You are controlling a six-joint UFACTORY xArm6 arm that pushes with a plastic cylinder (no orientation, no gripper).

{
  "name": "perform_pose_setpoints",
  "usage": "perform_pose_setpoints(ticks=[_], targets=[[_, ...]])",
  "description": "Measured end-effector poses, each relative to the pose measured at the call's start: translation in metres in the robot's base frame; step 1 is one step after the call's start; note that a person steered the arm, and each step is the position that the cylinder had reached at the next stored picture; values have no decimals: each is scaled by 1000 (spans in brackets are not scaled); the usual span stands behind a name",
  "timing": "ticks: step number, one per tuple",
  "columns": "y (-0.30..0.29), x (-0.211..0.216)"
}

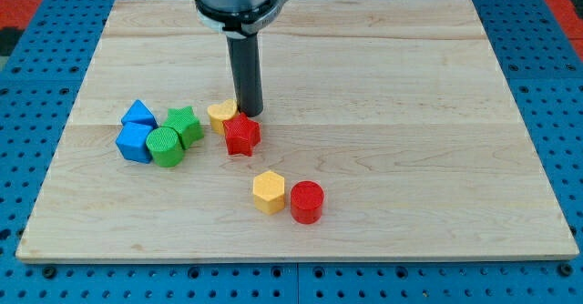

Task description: Slide the hexagon to the bottom of the red star

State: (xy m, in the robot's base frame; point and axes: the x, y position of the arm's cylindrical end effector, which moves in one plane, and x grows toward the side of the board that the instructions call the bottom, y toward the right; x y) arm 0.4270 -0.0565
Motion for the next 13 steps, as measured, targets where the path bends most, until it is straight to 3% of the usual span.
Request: perform_pose_setpoints(ticks=[2,4,6,10,11,12,13], targets=[[59,29],[79,134],[35,145],[1,119],[78,118],[147,157],[151,190]])
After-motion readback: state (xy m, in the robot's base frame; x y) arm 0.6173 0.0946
